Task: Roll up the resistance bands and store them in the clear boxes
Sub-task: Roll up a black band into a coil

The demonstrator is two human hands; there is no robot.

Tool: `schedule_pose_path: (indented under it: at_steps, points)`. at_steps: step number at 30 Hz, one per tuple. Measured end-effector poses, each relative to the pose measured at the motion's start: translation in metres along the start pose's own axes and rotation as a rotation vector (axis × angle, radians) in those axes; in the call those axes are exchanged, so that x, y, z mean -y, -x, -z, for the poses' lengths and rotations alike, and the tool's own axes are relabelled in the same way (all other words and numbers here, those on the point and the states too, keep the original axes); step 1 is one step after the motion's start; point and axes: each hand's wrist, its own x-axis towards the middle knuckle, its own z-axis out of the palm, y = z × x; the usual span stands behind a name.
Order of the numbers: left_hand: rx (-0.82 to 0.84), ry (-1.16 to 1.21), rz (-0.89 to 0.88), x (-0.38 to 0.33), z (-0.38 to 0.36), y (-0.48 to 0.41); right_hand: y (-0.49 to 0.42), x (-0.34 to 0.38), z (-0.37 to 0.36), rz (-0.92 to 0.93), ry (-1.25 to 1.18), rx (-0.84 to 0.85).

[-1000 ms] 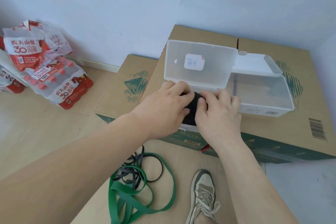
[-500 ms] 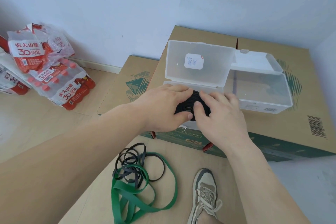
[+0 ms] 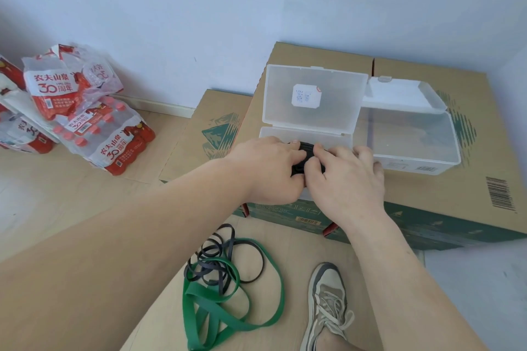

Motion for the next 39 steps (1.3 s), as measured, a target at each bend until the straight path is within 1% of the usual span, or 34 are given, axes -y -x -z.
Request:
schedule_pose_path:
  at_steps: [4,7,11,14,16,19,21,22,24,27,29,31,33,34,35,36,37,39]
  points:
    - [0.02,0.006,-0.054,0.009,0.003,0.006,0.007,-0.002,0.0,0.073,0.004,-0.096]
    - [-0.022,0.028,-0.105,0.014,0.004,0.016,0.015,-0.005,0.001,0.125,0.027,-0.112]
    - [-0.081,0.037,-0.114,0.013,0.0,0.025,0.021,-0.009,0.003,0.164,0.001,-0.166]
    - [-0.141,-0.015,-0.106,0.016,-0.004,0.028,0.025,-0.011,0.006,0.199,-0.13,-0.26]
    - [-0.172,-0.025,-0.085,0.017,-0.007,0.028,0.025,-0.012,0.005,0.216,-0.192,-0.237]
    - [-0.216,-0.002,-0.056,0.015,-0.013,0.023,0.02,-0.013,-0.003,0.288,-0.104,-0.108]
    - [-0.247,0.011,-0.029,0.014,-0.016,0.017,0.014,-0.015,-0.006,0.297,-0.167,-0.061]
    - [-0.274,0.012,-0.02,0.014,-0.015,0.013,0.011,-0.016,-0.006,0.306,-0.221,-0.08]
    - [-0.322,0.028,0.015,0.014,-0.014,0.005,0.006,-0.017,-0.009,0.322,-0.286,-0.185]
    - [-0.382,0.112,0.09,0.012,-0.012,0.003,0.004,-0.014,-0.014,0.319,-0.278,-0.291]
    - [-0.435,0.188,0.087,0.012,-0.014,0.014,0.006,-0.008,-0.014,0.32,-0.279,-0.337]
    - [-0.514,0.23,0.073,0.015,-0.021,0.037,0.012,0.0,-0.012,0.354,-0.284,-0.422]
    - [-0.517,0.293,0.125,0.023,-0.034,0.065,0.024,0.013,-0.014,0.419,-0.277,-0.469]
    - [-0.483,0.329,0.172,0.029,-0.044,0.08,0.033,0.021,-0.018,0.457,-0.276,-0.45]
    - [-0.43,0.359,0.228,0.035,-0.054,0.096,0.043,0.03,-0.023,0.487,-0.278,-0.386]
    - [-0.359,0.379,0.289,0.041,-0.064,0.11,0.053,0.038,-0.029,0.499,-0.273,-0.271]
    - [-0.271,0.399,0.355,0.047,-0.076,0.123,0.063,0.046,-0.038,0.496,-0.251,-0.121]
    - [-0.049,0.465,0.498,0.059,-0.1,0.147,0.081,0.058,-0.059,0.472,-0.184,0.176]
